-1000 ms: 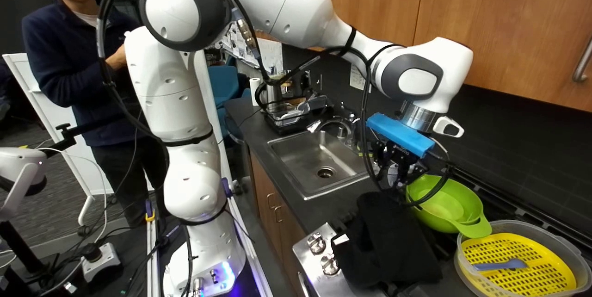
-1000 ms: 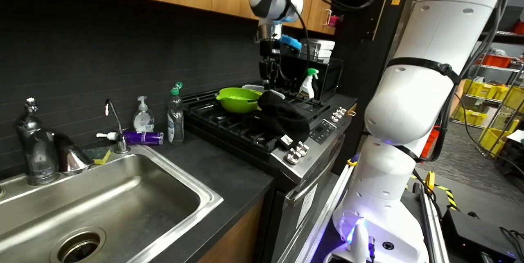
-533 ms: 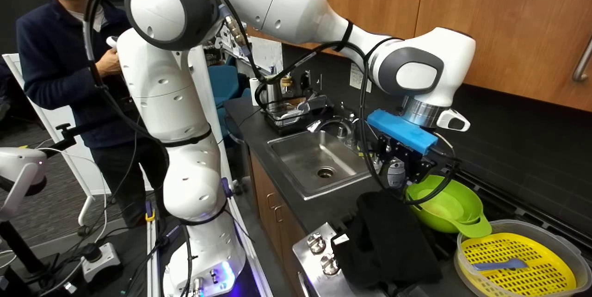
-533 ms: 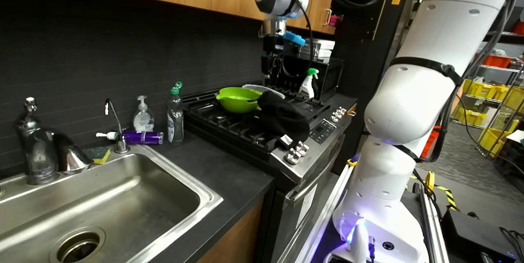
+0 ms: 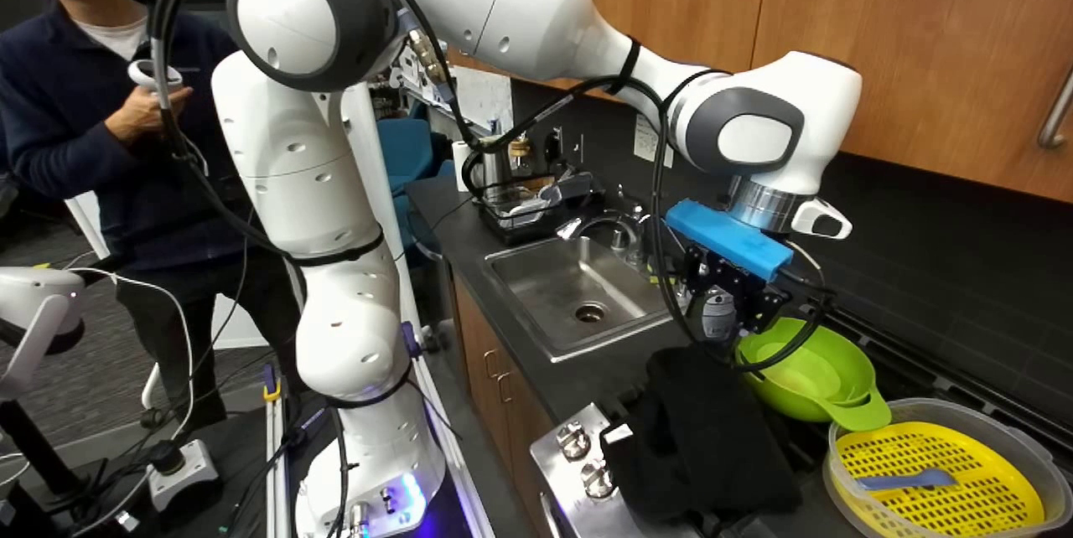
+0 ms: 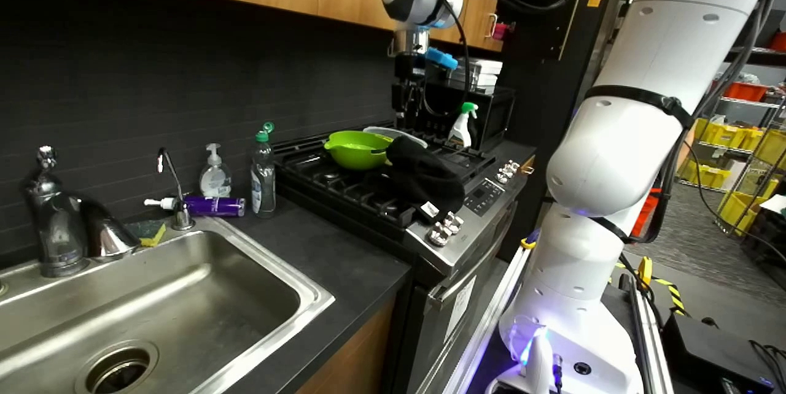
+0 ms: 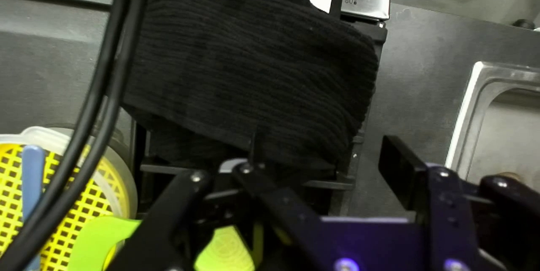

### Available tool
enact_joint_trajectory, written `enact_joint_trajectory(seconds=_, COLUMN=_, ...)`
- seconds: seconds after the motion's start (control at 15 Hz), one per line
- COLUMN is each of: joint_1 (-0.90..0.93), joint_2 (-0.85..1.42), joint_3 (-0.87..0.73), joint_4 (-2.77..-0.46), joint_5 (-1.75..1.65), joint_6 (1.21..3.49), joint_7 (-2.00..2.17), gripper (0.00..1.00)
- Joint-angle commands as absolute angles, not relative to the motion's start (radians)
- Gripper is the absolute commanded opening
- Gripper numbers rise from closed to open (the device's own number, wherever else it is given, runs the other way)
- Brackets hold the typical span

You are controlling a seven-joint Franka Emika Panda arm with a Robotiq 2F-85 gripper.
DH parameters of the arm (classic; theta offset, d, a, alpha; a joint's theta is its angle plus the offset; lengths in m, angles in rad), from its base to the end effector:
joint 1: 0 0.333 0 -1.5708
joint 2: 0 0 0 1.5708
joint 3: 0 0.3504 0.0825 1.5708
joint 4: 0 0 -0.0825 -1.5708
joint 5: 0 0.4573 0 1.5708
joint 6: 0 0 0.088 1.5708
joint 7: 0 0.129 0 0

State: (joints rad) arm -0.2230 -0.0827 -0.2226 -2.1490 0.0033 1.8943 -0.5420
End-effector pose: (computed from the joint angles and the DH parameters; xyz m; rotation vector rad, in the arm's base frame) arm 0.5047 -0.2416 0.4009 -3.0291 -0.1476 0.2177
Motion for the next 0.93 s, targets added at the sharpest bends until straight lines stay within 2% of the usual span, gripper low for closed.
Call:
enact_joint_trajectory(seconds=0.0, joint_1=-0.224, joint_2=-0.167, joint_3=-0.238, joint_4=-2.223, joint_5=-0.027, joint_6=1.914, joint_7=-0.576, gripper=0.98)
enact_joint_trajectory(seconds=0.6, joint_1=-0.404, joint_2=-0.508, joint_3=-0.436, joint_4=-2.575, joint_5=-0.322, joint_6=1.930, joint_7=-0.663, gripper=1.00)
enact_joint_trajectory(seconds=0.73, joint_1=-0.466, joint_2=-0.571, joint_3=-0.491, joint_4=-2.587, joint_5=-0.403, joint_6=1.934, joint_7=-0.699, gripper=1.00)
enact_joint_trajectory(seconds=0.8, joint_1=-0.414, joint_2=-0.470, joint_3=-0.469, joint_4=-2.540, joint_5=-0.353, joint_6=1.910, joint_7=-0.662, gripper=1.00)
enact_joint_trajectory(seconds=0.87, joint_1=-0.441, joint_2=-0.506, joint_3=-0.490, joint_4=-2.553, joint_5=-0.378, joint_6=1.914, joint_7=-0.681, gripper=1.00)
